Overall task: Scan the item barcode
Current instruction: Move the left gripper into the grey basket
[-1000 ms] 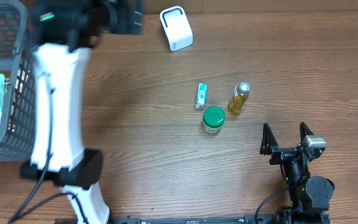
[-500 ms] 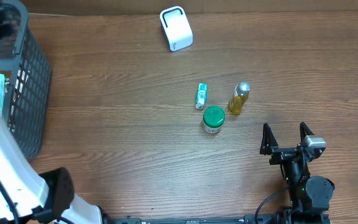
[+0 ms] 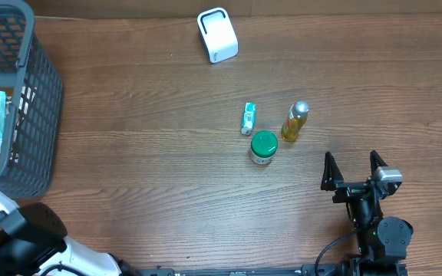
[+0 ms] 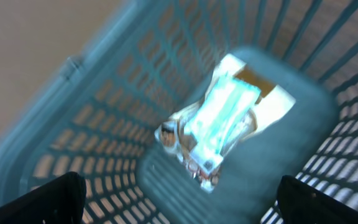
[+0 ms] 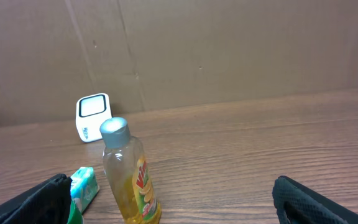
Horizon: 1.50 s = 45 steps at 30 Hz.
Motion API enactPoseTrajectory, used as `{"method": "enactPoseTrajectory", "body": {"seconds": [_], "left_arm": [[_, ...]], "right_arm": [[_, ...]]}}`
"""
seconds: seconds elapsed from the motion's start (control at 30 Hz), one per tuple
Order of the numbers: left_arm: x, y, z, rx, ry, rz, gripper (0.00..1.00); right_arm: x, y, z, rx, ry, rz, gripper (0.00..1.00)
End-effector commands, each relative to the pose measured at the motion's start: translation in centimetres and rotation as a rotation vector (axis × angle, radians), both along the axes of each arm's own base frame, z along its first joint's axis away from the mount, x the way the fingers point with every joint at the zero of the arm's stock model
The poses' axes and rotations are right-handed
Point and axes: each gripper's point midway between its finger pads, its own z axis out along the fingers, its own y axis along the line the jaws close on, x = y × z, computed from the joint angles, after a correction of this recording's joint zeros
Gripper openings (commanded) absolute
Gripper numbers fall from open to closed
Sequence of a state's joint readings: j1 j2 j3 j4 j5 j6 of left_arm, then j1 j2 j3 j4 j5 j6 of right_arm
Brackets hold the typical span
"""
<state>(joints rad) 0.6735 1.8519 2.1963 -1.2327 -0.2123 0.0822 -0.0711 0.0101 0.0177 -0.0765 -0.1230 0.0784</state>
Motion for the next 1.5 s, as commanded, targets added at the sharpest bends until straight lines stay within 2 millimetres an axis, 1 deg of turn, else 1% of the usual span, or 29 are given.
{"method": "enactPoseTrajectory", "body": {"seconds": [0.0, 0.1, 0.2, 0.23, 0.27, 0.37, 0.5, 0.67, 0.73, 0.8, 0.97, 1.13, 1.3, 1.37, 1.47], "left_arm": [[-0.1, 0.9, -4.8, -0.075, 0.073, -0.008, 1.00], [0.4, 1.2, -8.0, -0.095, 0.137, -0.072, 1.00], [1.6, 0.7, -11.1, -0.151, 0.168, -0.186, 0.99], [2.4, 0.2, -12.9, -0.198, 0.176, -0.248, 1.00], [2.9, -0.1, -13.9, -0.223, 0.179, -0.280, 0.99], [3.8, -0.5, -16.5, -0.276, 0.199, -0.348, 0.99], [4.0, -0.2, -19.5, -0.298, 0.257, -0.398, 0.99], [4.7, 0.7, -22.5, -0.306, 0.286, -0.407, 1.00], [5.0, 1.0, -23.3, -0.302, 0.285, -0.412, 1.00], [5.3, 1.2, -23.5, -0.293, 0.282, -0.417, 1.00], [6.1, 1.9, -23.3, -0.245, 0.272, -0.451, 1.00], [6.3, 2.2, -23.1, -0.211, 0.287, -0.497, 0.99], [7.2, 3.0, -23.0, -0.165, 0.265, -0.509, 1.00], [7.2, 3.2, -23.3, -0.161, 0.270, -0.505, 1.00], [7.3, 3.1, -24.6, -0.181, 0.276, -0.512, 0.99]], "right_arm": [[0.0, 0.0, -0.2, 0.004, 0.000, -0.004, 1.00], [0.0, 0.0, -0.2, 0.004, 0.000, -0.004, 1.00], [0.0, 0.0, -0.2, 0.004, 0.000, -0.004, 1.00], [0.0, 0.0, -0.2, 0.004, 0.000, -0.004, 1.00], [0.0, 0.0, -0.2, 0.004, 0.000, -0.004, 1.00], [0.0, 0.0, -0.2, 0.004, 0.000, -0.004, 1.00], [0.0, 0.0, -0.2, 0.004, 0.000, -0.004, 1.00], [0.0, 0.0, -0.2, 0.004, 0.000, -0.004, 1.00], [0.0, 0.0, -0.2, 0.004, 0.000, -0.004, 1.00], [0.0, 0.0, -0.2, 0.004, 0.000, -0.004, 1.00], [0.0, 0.0, -0.2, 0.004, 0.000, -0.004, 1.00], [0.0, 0.0, -0.2, 0.004, 0.000, -0.004, 1.00], [0.0, 0.0, -0.2, 0.004, 0.000, -0.004, 1.00], [0.0, 0.0, -0.2, 0.004, 0.000, -0.004, 1.00], [0.0, 0.0, -0.2, 0.004, 0.000, -0.004, 1.00]]}}
